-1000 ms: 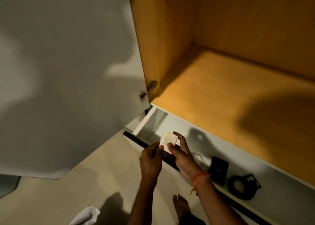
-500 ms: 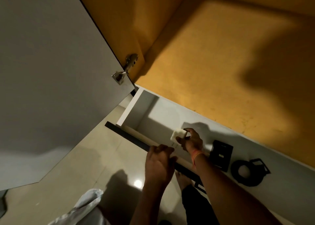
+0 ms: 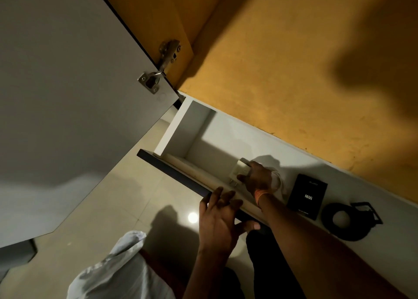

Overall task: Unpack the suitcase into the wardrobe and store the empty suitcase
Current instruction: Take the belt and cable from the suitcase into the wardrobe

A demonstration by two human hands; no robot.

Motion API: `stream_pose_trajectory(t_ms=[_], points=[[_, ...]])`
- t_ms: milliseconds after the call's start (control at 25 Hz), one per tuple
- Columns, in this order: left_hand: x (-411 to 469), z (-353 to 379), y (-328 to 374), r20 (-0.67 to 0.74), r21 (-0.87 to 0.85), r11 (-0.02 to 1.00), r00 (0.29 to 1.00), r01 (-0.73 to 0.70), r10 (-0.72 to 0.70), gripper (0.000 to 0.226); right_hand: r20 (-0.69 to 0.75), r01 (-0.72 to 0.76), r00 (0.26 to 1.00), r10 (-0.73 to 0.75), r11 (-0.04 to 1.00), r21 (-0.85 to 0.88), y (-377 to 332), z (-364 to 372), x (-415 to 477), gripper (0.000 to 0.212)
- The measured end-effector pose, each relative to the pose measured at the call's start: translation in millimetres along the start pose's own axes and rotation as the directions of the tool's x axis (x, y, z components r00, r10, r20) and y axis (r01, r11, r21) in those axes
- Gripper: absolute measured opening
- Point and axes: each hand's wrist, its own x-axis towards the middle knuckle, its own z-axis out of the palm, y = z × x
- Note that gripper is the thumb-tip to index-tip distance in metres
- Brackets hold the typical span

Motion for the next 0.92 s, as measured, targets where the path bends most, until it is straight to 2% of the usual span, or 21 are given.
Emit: stream_pose_trajectory(t_ms=[160,280,440,520,680,760,840,920], points=[[0.7,0.8,1.1,0.001,-0.005,1.0,1.0,0.019,-0.019,0.061,-0.013,0.016,1.0,-0.016,0.999,-0.05,-3.3,1.1,-1.1,0.048],[-0.3,3.0,1.1,0.029,-0.008,0.999,0.999,0.039,-0.038,0.059,-0.012,-0.045,0.999,0.044,0.997,-0.068,-2.6,-8.6,-11.8,0.049],[-3.9,6.7,4.6,-0.022,0.035,0.999,1.0,0.007,-0.006,0.045,0.022,0.153,0.988,-0.152,0.987,-0.046,19.7,-34.6,-53.4,0.016],[-8.1,5.2,7.6,-0.037,0.039,0.999,0.999,0.002,0.0,0.043,0.029,0.166,0.986,-0.164,0.984,-0.07,34.4,-51.6,-74.3,0.012],[-25.6,-0.5,17.2,-0.054,-0.028,0.995,0.994,-0.094,0.092,0.038,-0.018,0.16,0.987,-0.162,0.986,-0.051,55.6,-84.4,-128.5,0.019],[-33.1,-1.0,21.4,-0.02,-0.054,0.991,0.993,-0.119,0.118,0.046,0.029,0.221,0.975,-0.22,0.971,-0.095,61.5,-86.4,-154.2,0.04],[-42.5,-3.1,26.7,-0.025,-0.072,0.983,0.986,-0.166,0.165,0.05,-0.004,0.246,0.967,-0.255,0.937,-0.247,73.3,-82.6,-171.7,0.061],[-49.7,-9.1,36.6,0.038,-0.03,0.967,0.966,-0.254,0.255,0.058,-0.043,0.157,0.982,-0.181,0.93,-0.332,75.7,-90.1,-194.8,0.077]])
